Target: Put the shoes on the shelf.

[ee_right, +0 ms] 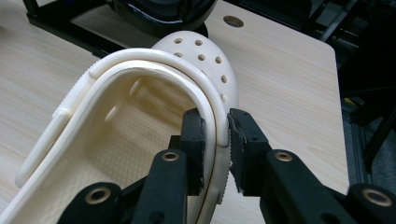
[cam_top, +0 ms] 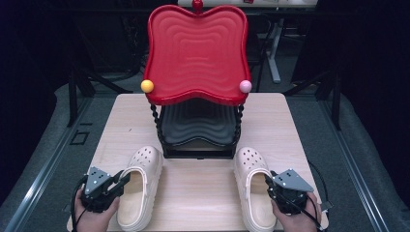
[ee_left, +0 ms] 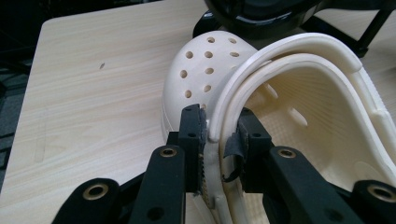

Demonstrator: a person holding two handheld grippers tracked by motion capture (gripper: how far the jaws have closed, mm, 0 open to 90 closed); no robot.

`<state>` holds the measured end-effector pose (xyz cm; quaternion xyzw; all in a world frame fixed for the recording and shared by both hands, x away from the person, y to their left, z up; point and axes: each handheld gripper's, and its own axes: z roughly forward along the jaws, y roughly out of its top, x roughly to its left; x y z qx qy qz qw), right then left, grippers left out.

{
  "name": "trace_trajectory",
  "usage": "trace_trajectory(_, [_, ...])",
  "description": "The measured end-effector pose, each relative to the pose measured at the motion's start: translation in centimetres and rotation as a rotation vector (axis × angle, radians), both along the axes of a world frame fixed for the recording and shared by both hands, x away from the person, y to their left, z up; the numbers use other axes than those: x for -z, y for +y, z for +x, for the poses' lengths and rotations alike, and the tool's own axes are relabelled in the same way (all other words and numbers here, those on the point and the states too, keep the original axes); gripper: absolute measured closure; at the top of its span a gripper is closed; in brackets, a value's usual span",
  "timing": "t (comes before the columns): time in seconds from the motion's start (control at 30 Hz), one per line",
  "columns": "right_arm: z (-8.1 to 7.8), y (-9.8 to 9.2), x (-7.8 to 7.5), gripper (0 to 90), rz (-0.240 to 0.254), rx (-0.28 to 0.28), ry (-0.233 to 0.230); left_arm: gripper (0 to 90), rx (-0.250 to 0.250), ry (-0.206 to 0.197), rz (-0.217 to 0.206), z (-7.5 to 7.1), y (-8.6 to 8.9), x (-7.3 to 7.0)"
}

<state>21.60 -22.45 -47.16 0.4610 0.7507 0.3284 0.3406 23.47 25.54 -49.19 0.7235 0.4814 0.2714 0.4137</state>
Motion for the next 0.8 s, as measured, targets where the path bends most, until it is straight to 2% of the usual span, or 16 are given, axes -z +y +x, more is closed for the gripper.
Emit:
trace_trajectory(0.13, [-0.5,0.2,-1.1,76.1,0.007,-0.011,-0.018,75.2,0.023,-0.01,-0.012,-0.4,-0.2,-1.3])
trace_trajectory(0.33, [-1.3,1.0,-3.0,76.1,0.05,-0.06,-0.058,75.2,0.056,-0.05,-0.016,-0.8,-1.1,-3.2])
trace_trajectory(0.43, [-1.4,1.6,-3.8,76.1,0.053,-0.085,-0.077,75.2,0.077,-0.061,-0.018,-0.7,-1.6,-3.8])
trace_trajectory(0.57, [-1.0,2.6,-4.5,76.1,0.042,-0.111,-0.093,75.2,0.105,-0.076,-0.011,-0.4,-2.7,-4.4])
trace_trajectory(0.8, [0.9,4.7,-5.1,76.1,0.03,-0.154,-0.104,75.3,0.143,-0.109,-0.002,0.8,-5.0,-5.2])
